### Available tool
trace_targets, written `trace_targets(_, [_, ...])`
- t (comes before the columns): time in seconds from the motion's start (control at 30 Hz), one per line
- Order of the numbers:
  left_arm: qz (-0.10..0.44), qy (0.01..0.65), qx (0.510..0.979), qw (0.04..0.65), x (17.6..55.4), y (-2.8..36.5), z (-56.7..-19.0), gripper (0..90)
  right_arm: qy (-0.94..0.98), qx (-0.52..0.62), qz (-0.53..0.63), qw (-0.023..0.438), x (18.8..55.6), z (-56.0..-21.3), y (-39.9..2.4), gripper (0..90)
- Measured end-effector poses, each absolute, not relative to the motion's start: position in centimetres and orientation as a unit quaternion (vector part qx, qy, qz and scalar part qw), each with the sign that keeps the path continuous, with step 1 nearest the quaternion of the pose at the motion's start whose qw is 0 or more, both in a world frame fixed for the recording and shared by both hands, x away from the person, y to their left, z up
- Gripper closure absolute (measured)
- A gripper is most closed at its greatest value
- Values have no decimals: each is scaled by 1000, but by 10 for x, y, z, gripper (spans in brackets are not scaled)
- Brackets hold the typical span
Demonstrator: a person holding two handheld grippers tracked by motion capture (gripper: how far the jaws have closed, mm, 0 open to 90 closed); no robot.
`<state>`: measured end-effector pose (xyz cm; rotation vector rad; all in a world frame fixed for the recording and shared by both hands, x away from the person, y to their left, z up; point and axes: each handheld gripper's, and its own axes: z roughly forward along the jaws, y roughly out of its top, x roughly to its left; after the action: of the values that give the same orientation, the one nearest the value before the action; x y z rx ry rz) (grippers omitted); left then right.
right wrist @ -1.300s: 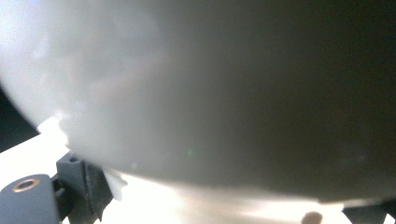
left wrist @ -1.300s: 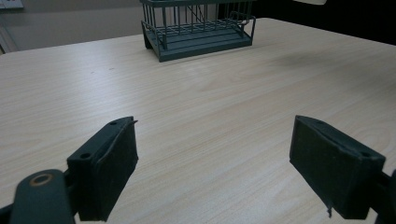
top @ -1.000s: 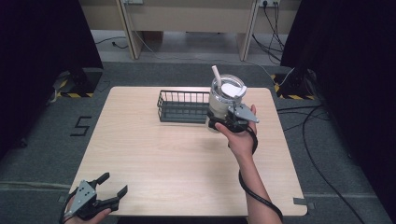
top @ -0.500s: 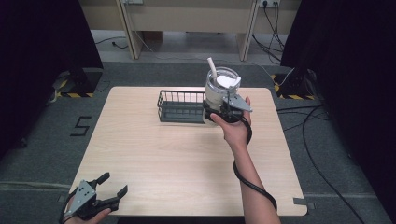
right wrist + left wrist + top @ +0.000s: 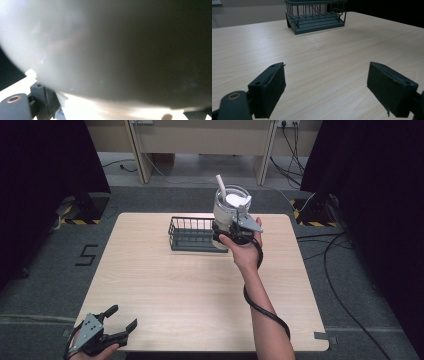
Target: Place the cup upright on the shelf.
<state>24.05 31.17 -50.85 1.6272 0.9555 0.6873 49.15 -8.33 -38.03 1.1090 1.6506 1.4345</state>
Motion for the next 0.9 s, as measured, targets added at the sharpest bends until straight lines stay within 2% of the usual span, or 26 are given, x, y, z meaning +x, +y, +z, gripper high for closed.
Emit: trace_targets(0.9, [286,400,683,540,240,312,-508,147,640,421,548,335,526,-364,-52,103])
